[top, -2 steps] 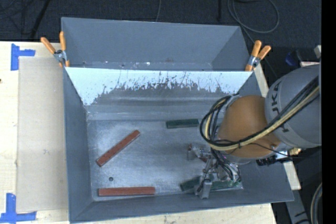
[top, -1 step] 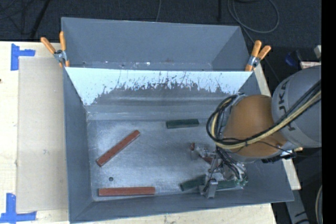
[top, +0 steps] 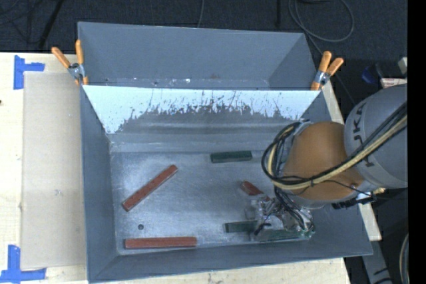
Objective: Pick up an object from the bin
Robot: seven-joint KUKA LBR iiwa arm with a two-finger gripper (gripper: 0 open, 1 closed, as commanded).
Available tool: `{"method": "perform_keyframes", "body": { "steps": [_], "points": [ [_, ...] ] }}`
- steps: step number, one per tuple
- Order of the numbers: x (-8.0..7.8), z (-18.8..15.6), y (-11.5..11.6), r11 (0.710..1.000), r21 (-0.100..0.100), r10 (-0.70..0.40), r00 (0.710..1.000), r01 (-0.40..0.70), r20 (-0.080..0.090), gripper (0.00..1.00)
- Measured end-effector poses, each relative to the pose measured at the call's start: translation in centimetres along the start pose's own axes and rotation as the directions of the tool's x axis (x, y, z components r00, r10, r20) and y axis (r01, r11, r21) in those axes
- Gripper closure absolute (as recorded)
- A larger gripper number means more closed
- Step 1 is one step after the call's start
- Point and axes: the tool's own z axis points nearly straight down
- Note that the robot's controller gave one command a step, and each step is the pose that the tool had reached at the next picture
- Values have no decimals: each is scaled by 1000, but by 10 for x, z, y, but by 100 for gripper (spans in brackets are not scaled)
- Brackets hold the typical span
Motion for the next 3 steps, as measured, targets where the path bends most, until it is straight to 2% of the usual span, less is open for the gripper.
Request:
{"method": "perform_keyframes", "body": {
  "steps": [1, 2, 3],
  "points": [
    [-18, -16, -9, 953, 1, -303, 953, 303, 2, 100],
    [-57, -115, 0, 780, 2, -625, 780, 625, 3, 100],
    [-55, -195, 15, 749, 7, -662, 749, 662, 8, 100]
  ]
}}
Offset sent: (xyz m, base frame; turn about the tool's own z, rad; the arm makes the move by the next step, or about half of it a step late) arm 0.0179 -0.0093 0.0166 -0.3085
